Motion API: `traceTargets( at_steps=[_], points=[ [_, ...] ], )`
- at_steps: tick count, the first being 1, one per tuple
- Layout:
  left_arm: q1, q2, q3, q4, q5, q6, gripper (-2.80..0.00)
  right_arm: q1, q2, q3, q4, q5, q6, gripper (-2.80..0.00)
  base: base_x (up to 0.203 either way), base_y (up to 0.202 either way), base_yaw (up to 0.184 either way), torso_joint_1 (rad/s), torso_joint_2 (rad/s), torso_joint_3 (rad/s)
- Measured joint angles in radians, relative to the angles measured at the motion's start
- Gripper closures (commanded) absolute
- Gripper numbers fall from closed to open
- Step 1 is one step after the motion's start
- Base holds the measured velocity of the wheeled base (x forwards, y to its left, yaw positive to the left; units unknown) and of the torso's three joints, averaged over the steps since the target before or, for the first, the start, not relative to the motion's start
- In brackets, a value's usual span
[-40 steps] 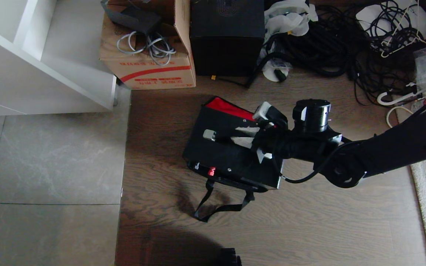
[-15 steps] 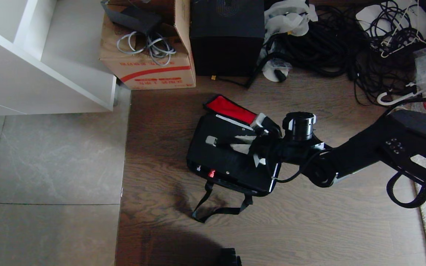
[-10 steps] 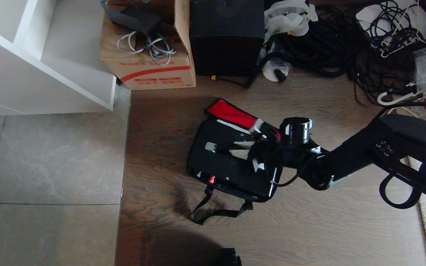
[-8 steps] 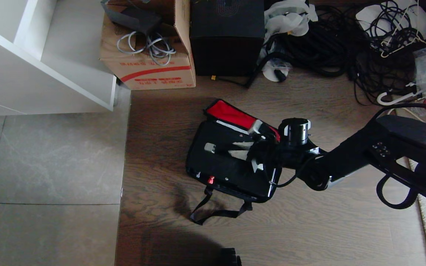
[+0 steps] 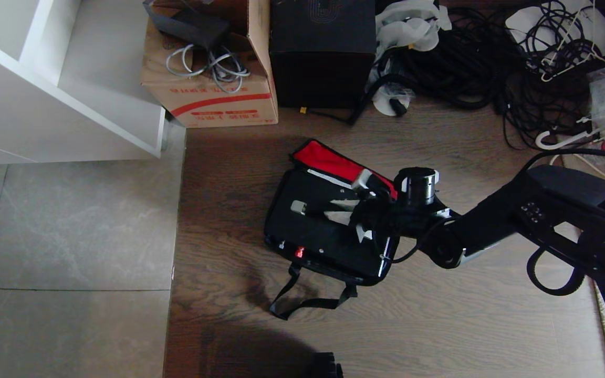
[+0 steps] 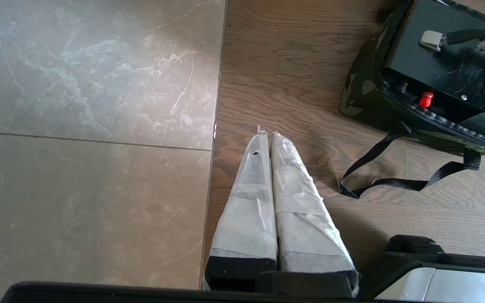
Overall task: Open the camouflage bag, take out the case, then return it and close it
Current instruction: Place the black box back
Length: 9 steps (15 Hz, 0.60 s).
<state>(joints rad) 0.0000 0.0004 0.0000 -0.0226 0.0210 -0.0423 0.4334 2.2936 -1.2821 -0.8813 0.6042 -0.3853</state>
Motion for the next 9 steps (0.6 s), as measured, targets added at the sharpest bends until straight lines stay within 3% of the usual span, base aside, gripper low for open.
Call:
traceTargets(
  at_steps=[2, 3, 9],
  points=[
    [0.0, 0.0, 0.0, 0.0, 0.0, 0.0, 0.0, -0.002, 0.011, -0.008, -0.003, 0.0, 0.001, 0.0, 0.0, 0.0, 0.0, 0.0, 0.0, 0.0],
    [0.0, 0.0, 0.0, 0.0, 0.0, 0.0, 0.0, -0.003, 0.015, -0.009, -0.003, 0.001, 0.001, -2.8, 0.0, 0.0, 0.0, 0.0, 0.0, 0.0],
    [0.0, 0.0, 0.0, 0.0, -0.001, 0.0, 0.0, -0.006, 0.016, 0.063, -0.002, 0.008, 0.002, -2.8, 0.0, 0.0, 0.0, 0.001, -0.01, 0.003]
  ],
)
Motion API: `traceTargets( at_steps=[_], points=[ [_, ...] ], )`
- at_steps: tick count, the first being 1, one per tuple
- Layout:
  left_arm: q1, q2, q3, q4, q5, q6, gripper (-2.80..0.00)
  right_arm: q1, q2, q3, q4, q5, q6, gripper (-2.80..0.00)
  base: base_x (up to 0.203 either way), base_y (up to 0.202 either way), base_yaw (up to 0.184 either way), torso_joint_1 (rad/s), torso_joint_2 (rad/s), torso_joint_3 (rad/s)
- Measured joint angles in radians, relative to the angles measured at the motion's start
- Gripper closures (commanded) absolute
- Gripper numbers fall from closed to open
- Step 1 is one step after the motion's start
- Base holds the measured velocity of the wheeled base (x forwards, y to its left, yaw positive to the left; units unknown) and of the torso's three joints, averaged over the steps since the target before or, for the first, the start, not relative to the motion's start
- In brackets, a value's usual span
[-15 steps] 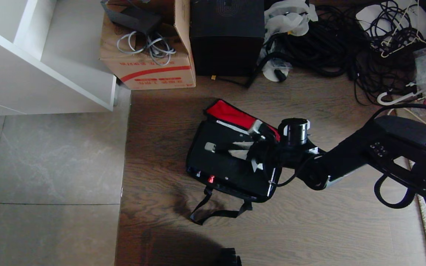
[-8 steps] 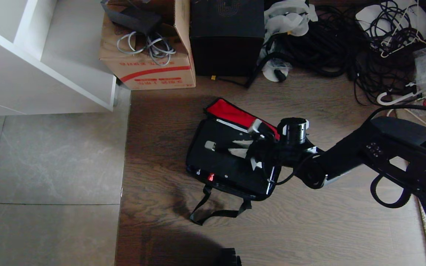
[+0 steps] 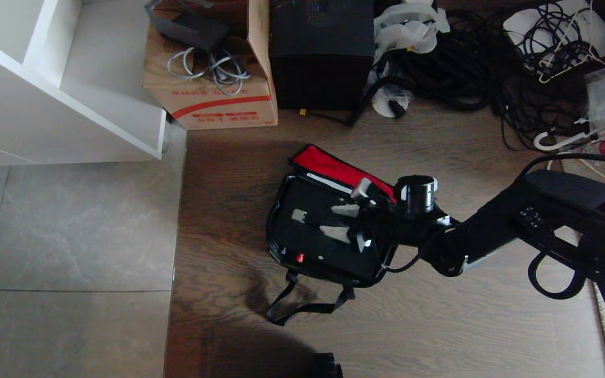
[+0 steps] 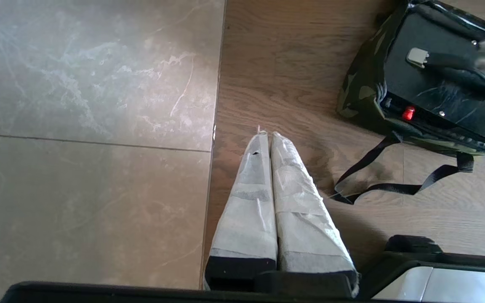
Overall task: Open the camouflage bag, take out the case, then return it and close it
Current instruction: Place the black box back, then close the top of the storage box
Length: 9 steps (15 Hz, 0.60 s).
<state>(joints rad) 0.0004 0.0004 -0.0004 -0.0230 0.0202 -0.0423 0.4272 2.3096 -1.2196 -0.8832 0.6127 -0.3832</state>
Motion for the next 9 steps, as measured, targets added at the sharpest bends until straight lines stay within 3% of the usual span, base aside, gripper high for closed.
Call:
traceTargets(
  at_steps=[5, 8, 9],
  points=[
    [0.0, 0.0, 0.0, 0.0, 0.001, 0.001, 0.0, 0.004, -0.149, 0.225, 0.034, 0.062, 0.002, -2.8, 0.0, 0.0, 0.0, 0.0, 0.0, 0.0],
    [0.0, 0.0, 0.0, 0.0, 0.001, 0.0, 0.0, -0.005, -0.332, 0.435, 0.101, 0.074, 0.077, -2.8, 0.0, 0.0, 0.0, 0.0, 0.0, 0.0],
    [0.0, 0.0, 0.0, 0.0, 0.0, 0.0, 0.0, -0.011, -0.406, 0.503, 0.119, 0.075, 0.138, 0.0, 0.0, 0.0, 0.0, 0.0, 0.0, 0.0]
  ],
)
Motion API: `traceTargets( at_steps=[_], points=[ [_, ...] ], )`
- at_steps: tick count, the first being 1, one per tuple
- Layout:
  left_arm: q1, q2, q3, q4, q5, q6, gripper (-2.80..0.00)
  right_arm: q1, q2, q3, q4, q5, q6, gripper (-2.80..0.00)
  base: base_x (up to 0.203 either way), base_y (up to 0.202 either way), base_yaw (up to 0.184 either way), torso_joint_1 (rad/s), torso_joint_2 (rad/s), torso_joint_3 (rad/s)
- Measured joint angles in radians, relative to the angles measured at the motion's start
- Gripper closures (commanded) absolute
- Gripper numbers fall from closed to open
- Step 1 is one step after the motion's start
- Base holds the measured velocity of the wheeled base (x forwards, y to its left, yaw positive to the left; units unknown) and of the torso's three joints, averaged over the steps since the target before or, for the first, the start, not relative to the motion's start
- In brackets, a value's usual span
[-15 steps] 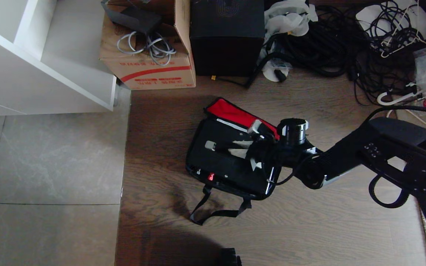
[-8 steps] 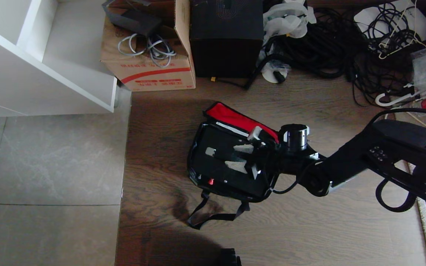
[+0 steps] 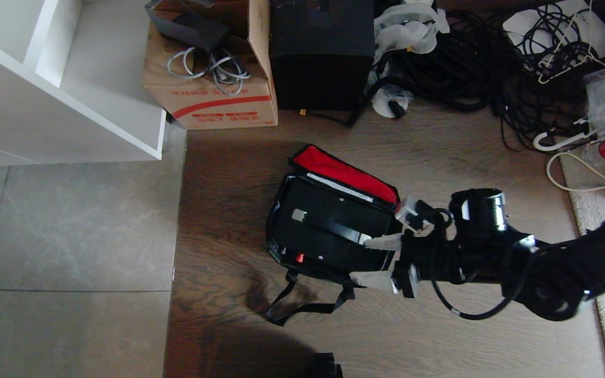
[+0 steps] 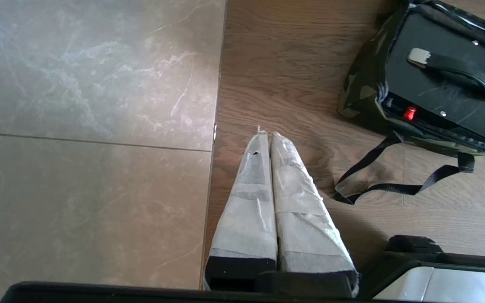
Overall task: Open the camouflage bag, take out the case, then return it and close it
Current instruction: Close the top of the storage box
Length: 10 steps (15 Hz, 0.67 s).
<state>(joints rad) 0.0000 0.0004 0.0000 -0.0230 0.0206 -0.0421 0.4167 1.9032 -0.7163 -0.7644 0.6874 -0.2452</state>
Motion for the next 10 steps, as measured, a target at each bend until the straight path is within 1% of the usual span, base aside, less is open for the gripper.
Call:
traceTargets(
  at_steps=[2, 3, 4, 5, 6, 8, 9, 10],
  points=[
    [0.0, 0.0, 0.0, 0.0, 0.0, 0.0, 0.0, -0.015, -0.153, 0.123, 0.031, -0.011, 0.144, 0.0, 0.0, 0.0, 0.0, 0.0, 0.0, 0.0],
    [0.0, 0.0, 0.0, 0.0, 0.0, 0.0, 0.0, -0.023, -0.232, 0.174, 0.057, -0.035, 0.207, 0.0, 0.0, 0.0, 0.0, 0.0, 0.0, 0.0],
    [0.0, 0.0, 0.0, 0.0, 0.0, 0.0, 0.0, -0.029, -0.304, 0.216, 0.091, -0.076, 0.253, 0.0, 0.0, 0.0, 0.0, 0.0, 0.0, 0.0],
    [0.0, 0.0, 0.0, 0.001, 0.0, 0.0, 0.0, -0.035, -0.378, 0.258, 0.135, -0.139, 0.289, 0.0, 0.0, 0.0, 0.0, 0.0, 0.0, 0.0],
    [0.0, 0.0, 0.0, 0.0, 0.0, 0.0, 0.0, -0.039, -0.445, 0.3, 0.177, -0.211, 0.309, 0.0, 0.0, 0.0, 0.0, 0.0, 0.0, 0.0],
    [0.0, 0.0, 0.0, 0.0, 0.0, 0.0, 0.0, -0.043, -0.564, 0.355, 0.249, -0.334, 0.322, 0.0, 0.0, 0.0, 0.0, 0.0, 0.0, 0.0],
    [-0.001, 0.0, 0.0, 0.0, 0.001, 0.0, 0.0, -0.044, -0.625, 0.368, 0.301, -0.37, 0.319, 0.0, 0.0, 0.0, 0.0, 0.0, 0.0, 0.0],
    [0.0, 0.0, 0.0, 0.0, 0.0, 0.0, 0.0, -0.044, -0.684, 0.375, 0.361, -0.387, 0.316, 0.0, 0.0, 0.0, 0.0, 0.0, 0.0, 0.0]
  ],
)
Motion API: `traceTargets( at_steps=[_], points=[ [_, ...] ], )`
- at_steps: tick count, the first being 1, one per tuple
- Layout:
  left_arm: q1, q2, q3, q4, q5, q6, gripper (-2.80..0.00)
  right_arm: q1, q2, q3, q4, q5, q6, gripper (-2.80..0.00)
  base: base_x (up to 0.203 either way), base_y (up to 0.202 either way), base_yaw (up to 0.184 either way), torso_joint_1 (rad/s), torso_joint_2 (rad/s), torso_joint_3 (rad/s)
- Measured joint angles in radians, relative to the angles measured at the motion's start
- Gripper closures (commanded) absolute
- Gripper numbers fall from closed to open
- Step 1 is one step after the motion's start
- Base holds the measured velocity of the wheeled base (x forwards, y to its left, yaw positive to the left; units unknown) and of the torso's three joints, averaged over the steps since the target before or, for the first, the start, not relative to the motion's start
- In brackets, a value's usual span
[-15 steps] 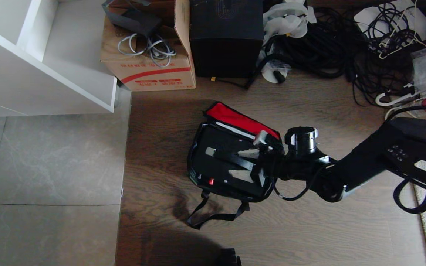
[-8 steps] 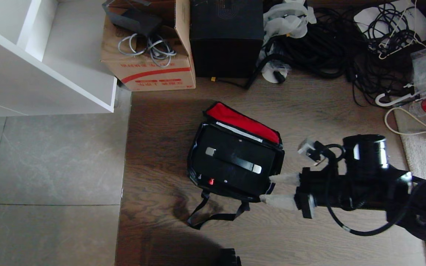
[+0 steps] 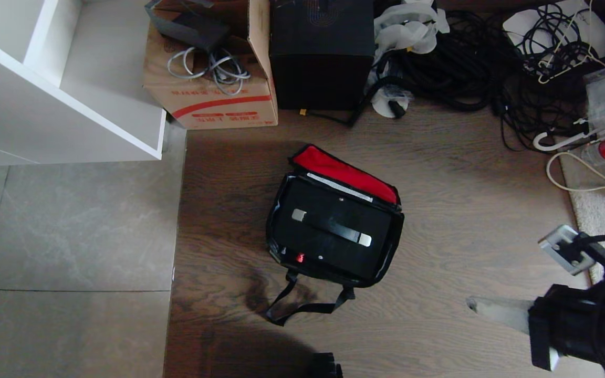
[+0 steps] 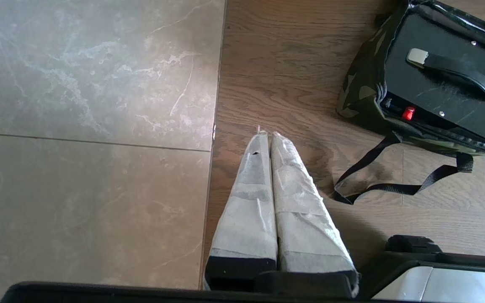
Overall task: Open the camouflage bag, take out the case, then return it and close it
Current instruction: Close the top of the storage box
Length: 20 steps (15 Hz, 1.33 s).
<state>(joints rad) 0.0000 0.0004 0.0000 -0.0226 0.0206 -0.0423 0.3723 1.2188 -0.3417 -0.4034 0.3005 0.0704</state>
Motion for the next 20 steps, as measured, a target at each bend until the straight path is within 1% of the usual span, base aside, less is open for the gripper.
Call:
traceTargets(
  at_steps=[2, 3, 5, 7, 9, 13, 14, 15, 16, 18, 20],
  points=[
    [0.0, 0.0, 0.0, 0.0, 0.0, 0.0, 0.0, -0.001, -0.118, 0.005, 0.133, -0.036, -0.002, 0.0, 0.0, 0.0, 0.0, 0.0, 0.0, 0.0],
    [0.0, 0.0, 0.0, 0.0, 0.0, 0.0, 0.0, -0.001, -0.167, 0.006, 0.191, -0.077, -0.001, 0.0, 0.0, 0.0, 0.0, 0.0, 0.0, 0.0],
    [0.0, 0.0, 0.0, 0.0, 0.0, 0.0, 0.0, -0.008, -0.262, 0.001, 0.311, -0.187, 0.01, 0.0, 0.0, 0.0, 0.0, 0.0, 0.0, 0.0],
    [0.0, 0.0, 0.0, 0.0, 0.0, 0.0, 0.0, -0.04, -0.355, -0.006, 0.424, -0.229, 0.02, 0.0, 0.0, 0.0, 0.0, 0.0, 0.0, 0.0],
    [0.0, 0.0, 0.0, 0.0, 0.0, 0.0, 0.0, -0.071, -0.423, -0.013, 0.532, -0.239, 0.046, 0.0, 0.0, 0.0, 0.0, 0.0, 0.0, 0.0],
    [0.0, 0.0, 0.0, 0.0, 0.0, 0.0, 0.0, -0.094, -0.501, -0.025, 0.592, -0.242, 0.08, 0.0, 0.0, 0.0, 0.0, 0.0, 0.0, 0.0],
    [0.0, 0.0, 0.0, 0.0, 0.0, 0.0, 0.0, -0.099, -0.526, -0.03, 0.609, -0.239, 0.105, 0.0, 0.0, 0.0, 0.0, 0.0, 0.0, 0.0],
    [0.0, 0.0, 0.0, 0.0, 0.0, 0.0, 0.0, -0.129, -0.552, -0.032, 0.637, -0.232, 0.131, 0.0, 0.0, 0.0, 0.0, 0.0, 0.0, 0.0],
    [0.0, 0.0, 0.0, 0.0, 0.001, 0.0, 0.0, -0.179, -0.58, -0.032, 0.669, -0.221, 0.136, 0.0, 0.0, 0.0, 0.0, 0.0, 0.0, 0.0],
    [0.0, 0.0, 0.0, 0.0, 0.0, 0.0, 0.0, -0.264, -0.666, -0.017, 0.727, -0.182, 0.126, 0.0, 0.0, 0.0, 0.0, 0.0, 0.0, 0.0],
    [0.0, 0.0, 0.0, 0.0, 0.0, 0.001, 0.0, -0.304, -0.779, 0.034, 0.695, -0.165, 0.087, 0.0, 0.0, 0.0, 0.0, 0.0, 0.0, 0.0]
  ],
)
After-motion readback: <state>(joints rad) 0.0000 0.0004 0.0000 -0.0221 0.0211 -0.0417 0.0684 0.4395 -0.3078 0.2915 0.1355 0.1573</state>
